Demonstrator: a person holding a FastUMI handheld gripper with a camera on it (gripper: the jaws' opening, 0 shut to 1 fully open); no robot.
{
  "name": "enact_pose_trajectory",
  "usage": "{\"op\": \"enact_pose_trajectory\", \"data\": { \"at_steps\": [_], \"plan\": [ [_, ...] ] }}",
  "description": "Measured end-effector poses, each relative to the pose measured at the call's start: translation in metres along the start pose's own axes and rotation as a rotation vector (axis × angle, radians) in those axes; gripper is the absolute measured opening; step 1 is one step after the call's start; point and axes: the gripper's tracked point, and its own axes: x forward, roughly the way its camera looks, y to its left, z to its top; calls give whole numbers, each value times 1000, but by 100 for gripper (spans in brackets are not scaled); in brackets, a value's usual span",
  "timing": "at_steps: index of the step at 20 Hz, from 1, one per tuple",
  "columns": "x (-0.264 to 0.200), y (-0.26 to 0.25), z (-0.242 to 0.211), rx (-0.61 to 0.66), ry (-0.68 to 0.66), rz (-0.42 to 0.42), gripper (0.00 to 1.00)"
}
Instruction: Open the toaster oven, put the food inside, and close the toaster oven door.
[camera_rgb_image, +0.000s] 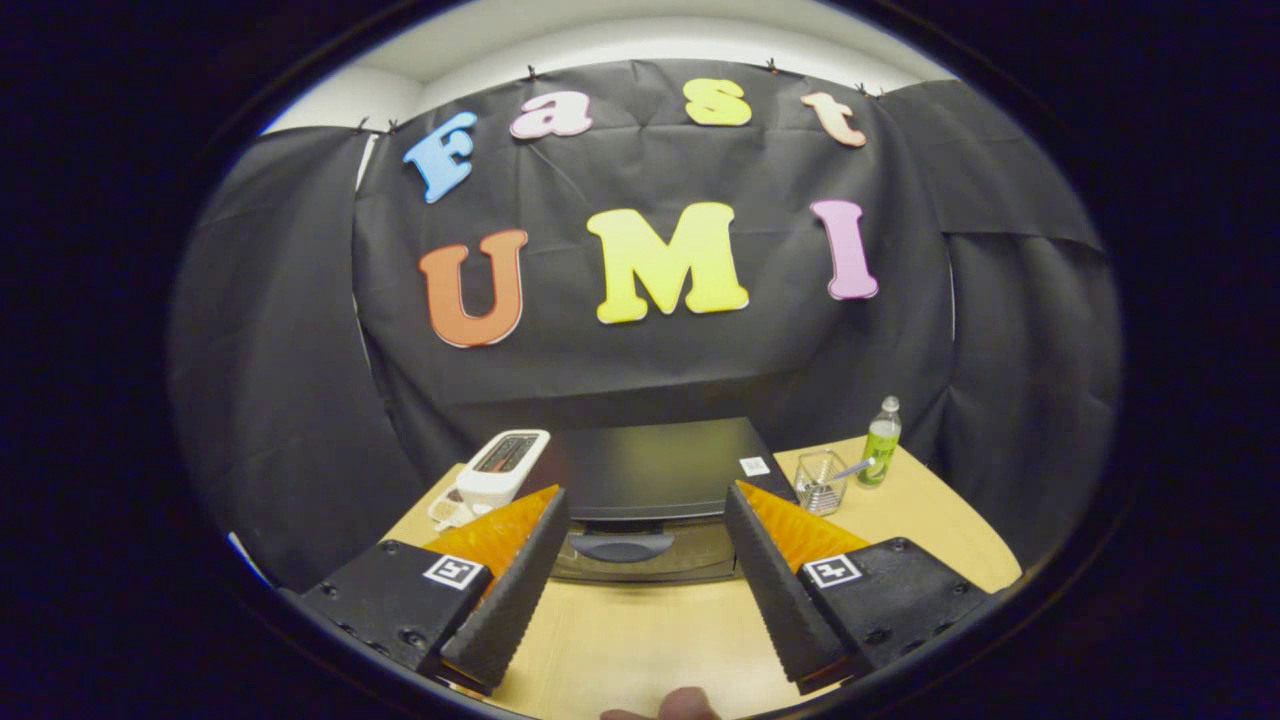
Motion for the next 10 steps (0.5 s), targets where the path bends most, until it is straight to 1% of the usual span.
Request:
{"op": "enact_pose_trajectory", "data": {
  "at_steps": [2, 4, 8, 10],
  "plan": [
    [31, 4, -19, -23, 28, 1, 100],
    [59, 4, -40, -15, 71, -4, 100],
    [97, 7, -73, 7, 145, -12, 100],
    [109, 12, -81, -7, 161, -7, 100]
  ]
}}
